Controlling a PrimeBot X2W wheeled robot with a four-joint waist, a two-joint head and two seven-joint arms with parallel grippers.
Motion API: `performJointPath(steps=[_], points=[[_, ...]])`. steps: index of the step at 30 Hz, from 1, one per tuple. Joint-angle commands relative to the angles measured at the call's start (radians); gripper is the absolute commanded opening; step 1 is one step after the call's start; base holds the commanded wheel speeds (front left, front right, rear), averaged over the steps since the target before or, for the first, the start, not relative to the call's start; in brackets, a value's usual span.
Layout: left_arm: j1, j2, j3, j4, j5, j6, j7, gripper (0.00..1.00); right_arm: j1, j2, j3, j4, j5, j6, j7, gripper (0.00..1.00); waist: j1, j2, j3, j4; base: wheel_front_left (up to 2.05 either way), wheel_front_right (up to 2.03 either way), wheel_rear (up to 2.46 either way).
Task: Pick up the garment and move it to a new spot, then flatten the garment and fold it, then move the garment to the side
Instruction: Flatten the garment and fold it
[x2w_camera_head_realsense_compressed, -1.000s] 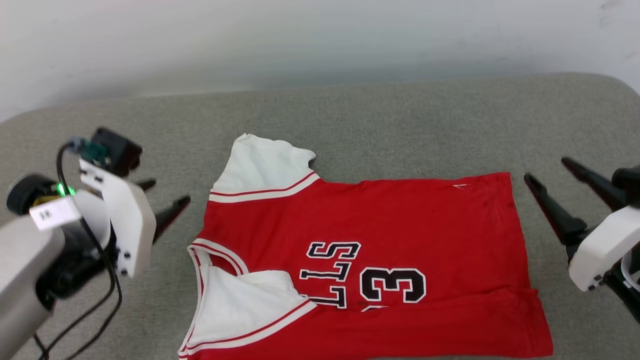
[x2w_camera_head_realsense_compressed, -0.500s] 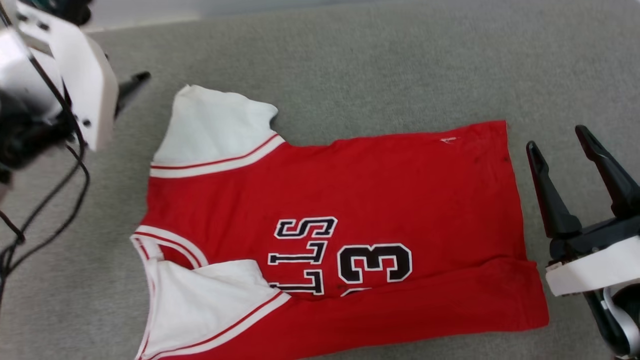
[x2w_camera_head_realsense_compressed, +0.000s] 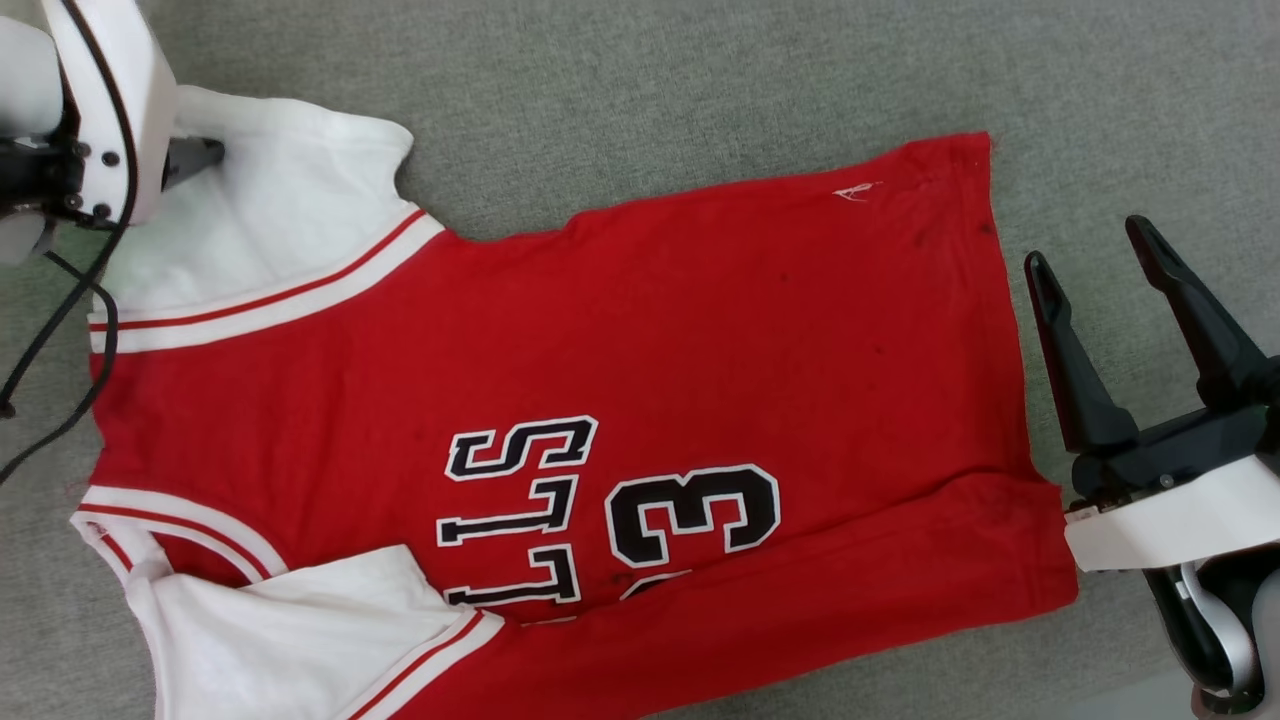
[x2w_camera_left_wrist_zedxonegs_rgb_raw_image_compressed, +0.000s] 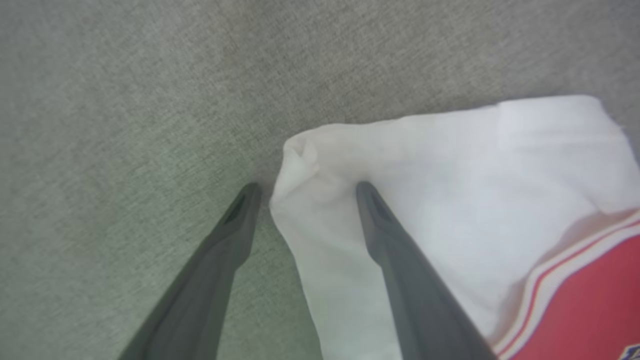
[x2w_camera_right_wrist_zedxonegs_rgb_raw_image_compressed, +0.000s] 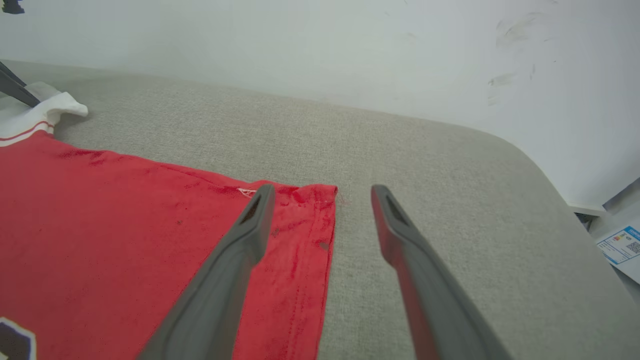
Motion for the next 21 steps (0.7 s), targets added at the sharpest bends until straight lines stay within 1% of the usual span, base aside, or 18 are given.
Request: performJointPath(steps=[1, 3, 4, 5, 9, 11, 13, 15, 18, 19, 21], points=[[0.001, -0.006, -0.026, 0.017, 0.012, -0.009, 0.025, 1.00, -0.018, 0.005, 0.006, 0.009, 0.001, -0.001, -0.007, 1.00, -0.0001, 0.0000, 0.031, -0.019, 0.00, 0.00, 0.00], [0.021, -0.014, -0.045, 0.029, 0.013, -0.018, 0.037, 1.00, -0.028, 0.001, 0.008, 0.018, 0.005, -0.001, -0.009, 1.00, -0.0001, 0.0000, 0.034, -0.019, 0.00, 0.00, 0.00], [0.027, -0.018, -0.055, 0.032, 0.014, -0.024, 0.042, 0.02, -0.031, -0.005, 0.007, 0.025, 0.008, -0.001, -0.007, 1.00, -0.0001, 0.0000, 0.033, -0.018, 0.00, 0.00, 0.00], [0.032, -0.018, -0.062, 0.036, 0.018, -0.029, 0.042, 0.00, -0.039, -0.011, 0.006, 0.029, 0.008, -0.001, -0.005, 1.00, -0.0001, 0.0000, 0.031, -0.016, 0.00, 0.00, 0.00], [0.030, -0.018, -0.059, 0.042, 0.020, -0.043, 0.024, 0.00, -0.074, -0.047, -0.005, 0.027, 0.009, -0.001, 0.016, 1.00, -0.0001, 0.0000, 0.006, -0.003, 0.00, 0.00, 0.00], [0.020, -0.018, -0.056, 0.040, 0.029, -0.052, 0.006, 0.00, -0.100, -0.083, -0.005, 0.021, 0.011, -0.001, 0.048, 1.00, -0.0001, 0.0000, -0.014, 0.008, 0.00, 0.00, 0.00], [0.011, -0.025, -0.051, 0.031, 0.034, -0.061, -0.018, 0.00, -0.137, -0.136, 0.004, 0.016, 0.020, -0.001, 0.101, 1.00, -0.0001, 0.0000, -0.037, 0.020, 0.00, 0.00, 0.00], [0.006, -0.040, -0.050, 0.017, 0.035, -0.068, -0.045, 0.00, -0.177, -0.196, 0.016, 0.023, 0.049, -0.001, 0.189, 1.00, -0.0001, 0.0000, -0.060, 0.035, 0.00, 0.00, 0.00], [0.004, -0.055, -0.059, -0.007, 0.046, -0.078, -0.081, 0.00, -0.253, -0.320, 0.081, 0.041, 0.137, -0.001, 0.380, 1.00, -0.0001, 0.0000, -0.088, 0.060, 0.00, 0.00, 0.00], [0.004, -0.055, -0.059, -0.007, 0.046, -0.078, -0.081, 0.00, -0.253, -0.320, 0.081, 0.041, 0.137, -0.001, 0.380, 1.00, -0.0001, 0.0000, -0.088, 0.060, 0.00, 0.00, 0.00], [0.001, -0.069, -0.068, -0.023, 0.052, -0.084, -0.097, 0.00, -0.318, -0.394, 0.120, 0.056, 0.211, -0.001, 0.501, 1.00, -0.0001, 0.0000, -0.100, 0.080, 0.00, 0.00, 0.00]])
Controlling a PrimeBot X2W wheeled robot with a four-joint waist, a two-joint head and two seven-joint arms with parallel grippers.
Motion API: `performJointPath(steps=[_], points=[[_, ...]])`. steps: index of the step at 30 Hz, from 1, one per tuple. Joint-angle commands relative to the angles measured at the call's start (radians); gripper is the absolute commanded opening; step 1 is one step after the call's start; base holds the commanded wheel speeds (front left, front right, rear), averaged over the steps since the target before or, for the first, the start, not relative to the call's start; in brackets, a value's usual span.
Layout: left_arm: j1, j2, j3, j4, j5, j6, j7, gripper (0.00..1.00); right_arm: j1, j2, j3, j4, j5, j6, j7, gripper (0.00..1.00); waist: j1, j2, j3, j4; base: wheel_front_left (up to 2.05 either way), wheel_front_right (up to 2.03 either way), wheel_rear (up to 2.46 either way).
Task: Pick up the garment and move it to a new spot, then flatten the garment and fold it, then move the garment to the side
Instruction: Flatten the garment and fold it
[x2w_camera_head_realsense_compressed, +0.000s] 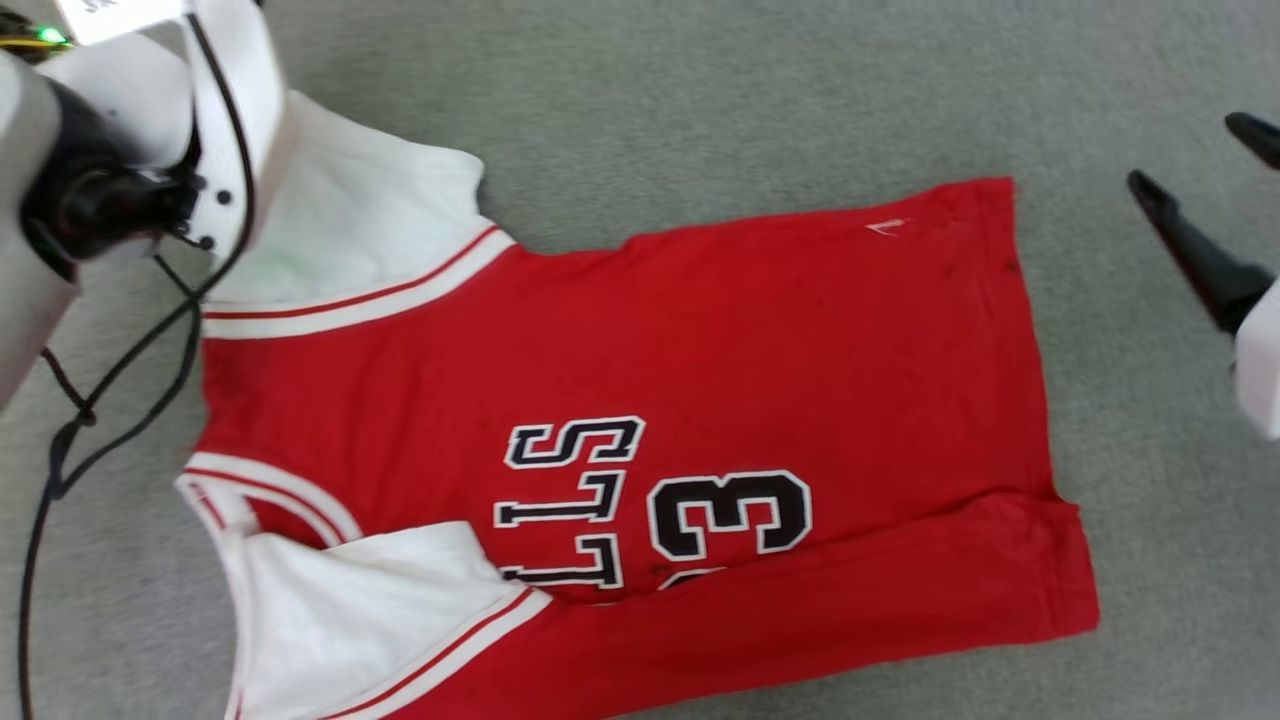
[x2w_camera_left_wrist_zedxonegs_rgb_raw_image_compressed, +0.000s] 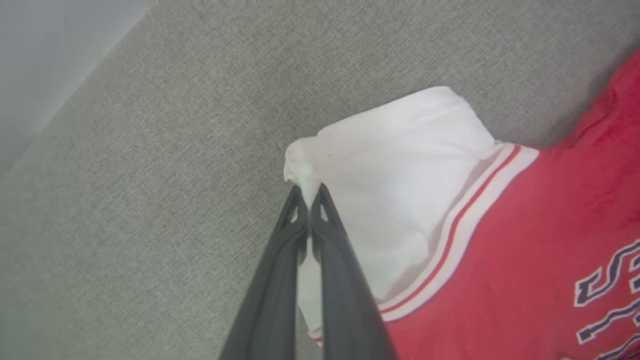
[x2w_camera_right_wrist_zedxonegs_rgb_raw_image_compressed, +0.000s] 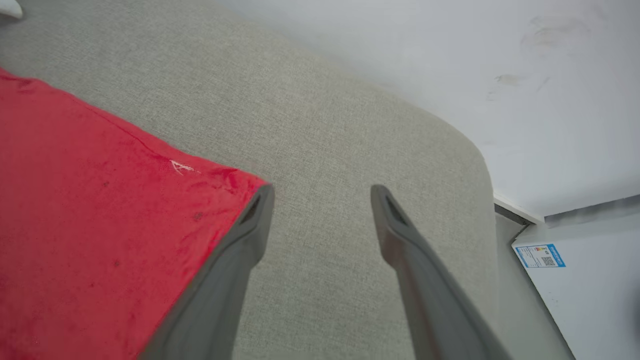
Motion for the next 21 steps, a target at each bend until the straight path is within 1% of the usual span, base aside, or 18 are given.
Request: performJointPath(steps=[1, 4, 6, 8, 10, 12, 14, 18, 21], points=[[0.002, -0.006, -0.008, -0.007, 0.006, -0.002, -0.009, 0.00, -0.042, -0.033, 0.027, 0.013, 0.038, -0.001, 0.057, 1.00, -0.0001, 0.0000, -0.023, 0.030, 0.00, 0.00, 0.00], [-0.004, -0.020, -0.018, -0.032, 0.013, -0.009, -0.022, 0.00, -0.135, -0.109, 0.112, 0.052, 0.144, -0.001, 0.220, 1.00, -0.0001, 0.0000, -0.027, 0.055, 0.00, 0.00, 0.00], [-0.007, -0.026, -0.025, -0.044, 0.015, -0.010, -0.028, 0.00, -0.195, -0.140, 0.176, 0.086, 0.212, -0.001, 0.323, 1.00, -0.0001, 0.0000, -0.025, 0.070, 0.00, 0.00, 0.00], [-0.016, -0.033, -0.030, -0.057, 0.020, -0.012, -0.036, 0.00, -0.249, -0.143, 0.217, 0.128, 0.267, -0.001, 0.407, 1.00, -0.0001, 0.0000, -0.019, 0.085, 0.00, 0.00, 0.00], [-0.024, -0.040, -0.034, -0.068, 0.021, -0.012, -0.043, 0.00, -0.295, -0.136, 0.254, 0.173, 0.292, -0.001, 0.465, 1.00, -0.0001, 0.0000, -0.008, 0.098, 0.00, 0.00, 0.00], [-0.030, -0.041, -0.038, -0.076, 0.025, -0.014, -0.044, 0.00, -0.334, -0.115, 0.283, 0.223, 0.303, 0.000, 0.496, 1.00, -0.0001, 0.0000, 0.006, 0.110, 0.00, 0.00, 0.00], [-0.043, -0.040, -0.039, -0.081, 0.028, -0.014, -0.048, 0.00, -0.367, -0.088, 0.304, 0.274, 0.299, 0.000, 0.505, 1.00, -0.0001, 0.0000, 0.022, 0.121, 0.00, 0.00, 0.00], [-0.063, -0.048, -0.039, -0.091, 0.027, -0.016, -0.057, 0.00, -0.403, -0.038, 0.334, 0.375, 0.289, -0.001, 0.473, 1.00, -0.0001, 0.0000, 0.060, 0.141, 0.00, 0.00, 0.00], [-0.072, -0.045, -0.042, -0.089, 0.030, -0.016, -0.066, 0.00, -0.391, -0.018, 0.392, 0.432, 0.284, 0.000, 0.451, 1.00, -0.0001, 0.0000, 0.080, 0.150, 0.00, 0.00, 0.00]])
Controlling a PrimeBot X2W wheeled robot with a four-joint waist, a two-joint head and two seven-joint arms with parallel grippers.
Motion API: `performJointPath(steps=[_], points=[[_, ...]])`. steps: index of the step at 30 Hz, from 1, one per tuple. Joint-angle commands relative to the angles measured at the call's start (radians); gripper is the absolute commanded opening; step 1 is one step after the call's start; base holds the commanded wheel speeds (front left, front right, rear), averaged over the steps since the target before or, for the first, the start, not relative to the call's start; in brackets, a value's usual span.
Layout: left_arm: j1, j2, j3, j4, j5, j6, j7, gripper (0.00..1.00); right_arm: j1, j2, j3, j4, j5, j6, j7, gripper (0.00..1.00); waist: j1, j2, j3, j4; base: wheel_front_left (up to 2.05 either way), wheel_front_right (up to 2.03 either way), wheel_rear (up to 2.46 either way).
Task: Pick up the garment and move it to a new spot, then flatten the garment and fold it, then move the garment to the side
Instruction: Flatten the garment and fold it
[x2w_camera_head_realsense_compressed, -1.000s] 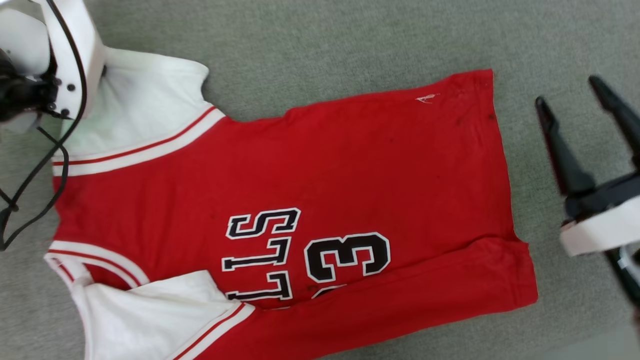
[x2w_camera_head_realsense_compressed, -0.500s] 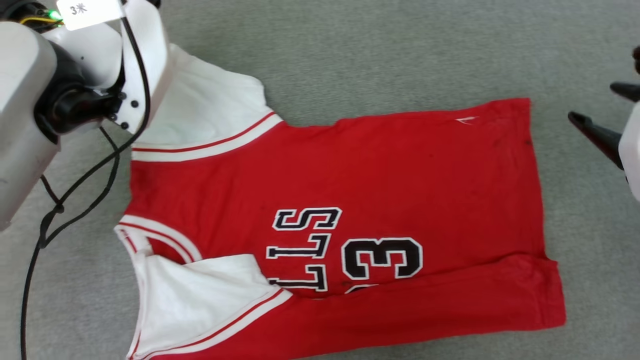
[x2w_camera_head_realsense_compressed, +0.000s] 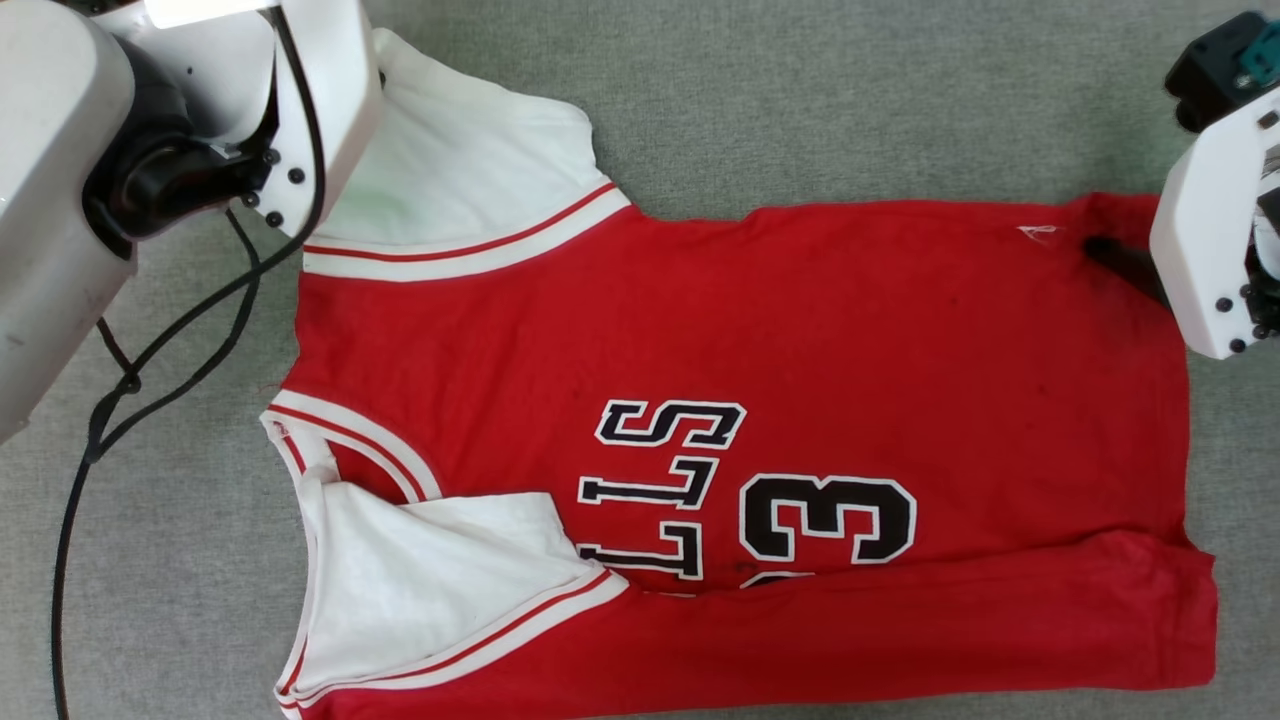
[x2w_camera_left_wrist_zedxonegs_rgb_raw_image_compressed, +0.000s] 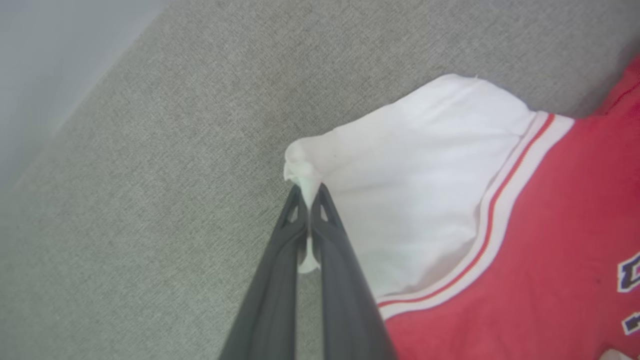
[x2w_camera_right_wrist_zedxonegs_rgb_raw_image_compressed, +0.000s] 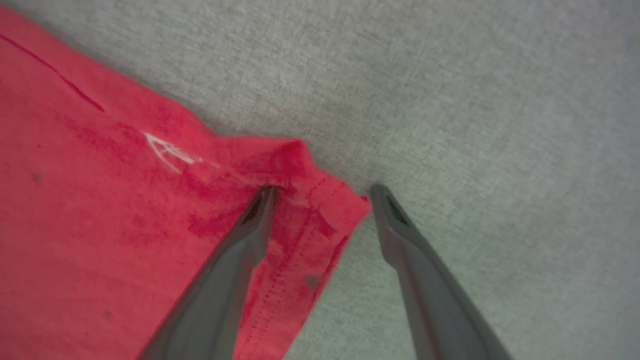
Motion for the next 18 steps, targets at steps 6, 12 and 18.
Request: performJointPath(steps=[6, 12, 18], points=[[-0.009, 0.003, -0.014, 0.018, 0.001, -0.002, -0.026, 0.00, 0.058, 0.016, 0.152, 0.075, 0.057, 0.003, -0.017, 0.32, -0.0001, 0.0000, 0.017, 0.014, 0.00, 0.00, 0.00], [0.028, 0.013, -0.022, 0.021, -0.021, -0.003, -0.074, 0.00, -0.020, -0.020, 0.142, 0.096, 0.087, 0.001, -0.124, 0.00, -0.0001, 0.0000, -0.049, 0.011, 0.00, 0.00, 0.00], [0.103, 0.037, -0.040, -0.021, -0.046, -0.003, -0.138, 0.00, 0.009, -0.074, 0.155, 0.086, 0.116, 0.000, -0.238, 0.00, -0.0001, 0.0000, -0.161, 0.030, 0.00, 0.00, 0.00]])
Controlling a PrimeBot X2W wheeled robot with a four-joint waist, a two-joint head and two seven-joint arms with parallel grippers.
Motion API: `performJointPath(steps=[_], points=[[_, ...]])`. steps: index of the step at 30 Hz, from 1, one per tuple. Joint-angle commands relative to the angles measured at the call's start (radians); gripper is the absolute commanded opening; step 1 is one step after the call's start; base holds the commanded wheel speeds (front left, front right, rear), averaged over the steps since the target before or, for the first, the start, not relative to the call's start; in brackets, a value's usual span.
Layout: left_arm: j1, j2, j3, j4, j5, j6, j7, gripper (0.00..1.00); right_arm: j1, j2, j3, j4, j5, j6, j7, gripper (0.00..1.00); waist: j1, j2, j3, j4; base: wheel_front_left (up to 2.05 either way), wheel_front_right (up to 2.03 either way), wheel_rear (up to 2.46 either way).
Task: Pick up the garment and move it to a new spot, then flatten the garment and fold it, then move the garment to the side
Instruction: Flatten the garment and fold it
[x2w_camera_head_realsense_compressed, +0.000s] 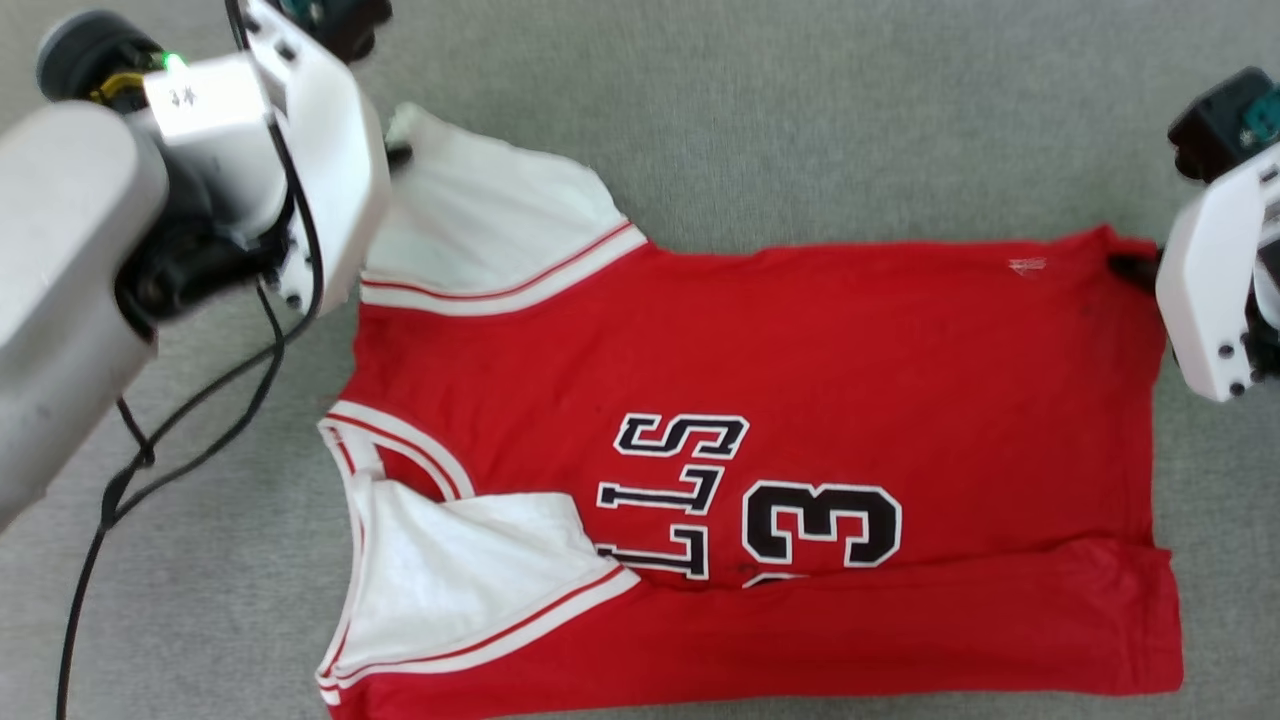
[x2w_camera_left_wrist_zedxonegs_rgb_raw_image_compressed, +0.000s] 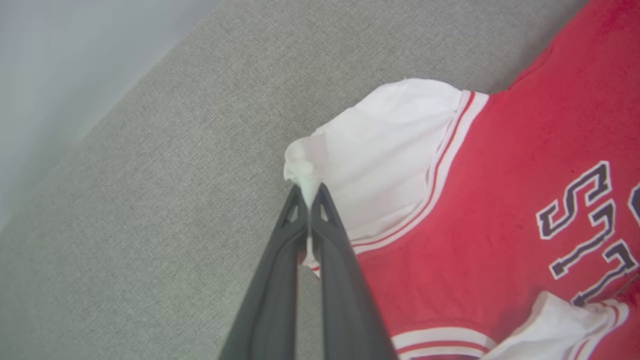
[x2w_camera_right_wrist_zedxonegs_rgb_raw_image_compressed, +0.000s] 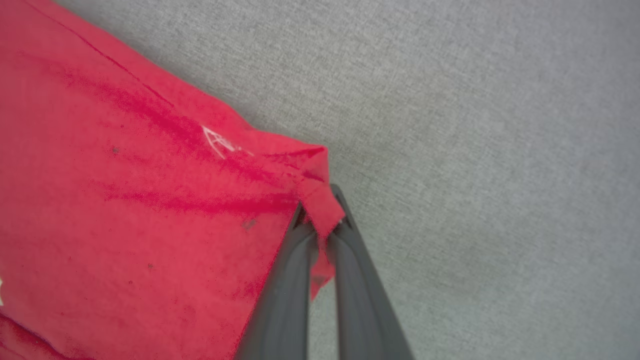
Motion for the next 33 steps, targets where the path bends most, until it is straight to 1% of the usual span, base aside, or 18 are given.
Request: performJointPath(steps=[1, 6, 9, 15, 22, 24, 26, 32, 33], points=[[0.035, 0.017, -0.009, -0.019, -0.008, -0.002, -0.017, 0.00, 0.034, -0.022, 0.016, -0.013, 0.008, -0.001, -0.024, 0.00, 0.0000, 0.0000, -0.070, 0.015, 0.00, 0.00, 0.00], [0.135, 0.061, -0.033, -0.093, -0.030, -0.001, -0.061, 0.00, 0.116, -0.076, 0.040, -0.052, 0.037, -0.001, -0.102, 0.00, 0.0000, 0.0000, -0.160, 0.030, 0.00, 0.00, 0.00], [0.204, 0.094, -0.049, -0.149, -0.040, 0.015, -0.080, 0.00, 0.178, -0.095, 0.043, -0.078, 0.046, -0.001, -0.140, 0.00, 0.0000, 0.0000, -0.205, 0.034, 0.00, 0.00, 0.00], [0.354, 0.167, -0.092, -0.265, -0.055, 0.066, -0.117, 0.00, 0.319, -0.115, 0.032, -0.119, 0.044, -0.001, -0.198, 0.00, 0.0000, 0.0000, -0.277, 0.036, 0.00, 0.00, 0.00], [0.543, 0.224, -0.148, -0.356, -0.096, 0.141, -0.172, 0.00, 0.500, -0.112, 0.004, -0.145, 0.041, -0.001, -0.252, 0.00, 0.0000, 0.0000, -0.311, 0.037, 0.00, 0.00, 0.00], [0.594, 0.229, -0.165, -0.352, -0.101, 0.155, -0.186, 0.00, 0.545, -0.098, 0.009, -0.139, 0.026, -0.001, -0.256, 0.00, 0.0000, 0.0000, -0.307, 0.034, 0.00, 0.00, 0.00], [0.633, 0.221, -0.174, -0.337, -0.107, 0.166, -0.205, 0.00, 0.573, -0.082, 0.014, -0.127, 0.018, -0.001, -0.256, 0.00, 0.0000, 0.0000, -0.297, 0.030, 0.00, 0.00, 0.00], [0.697, 0.168, -0.184, -0.267, -0.127, 0.170, -0.258, 0.00, 0.609, -0.017, 0.009, -0.048, 0.012, -0.001, -0.283, 0.00, 0.0000, 0.0000, -0.278, 0.026, 0.00, 0.00, 0.00], [0.700, 0.163, -0.177, -0.257, -0.125, 0.174, -0.274, 0.31, 0.605, -0.011, 0.002, -0.038, 0.011, -0.001, -0.294, 0.02, 0.0000, 0.0000, -0.279, 0.025, 0.00, 0.00, 0.00]])
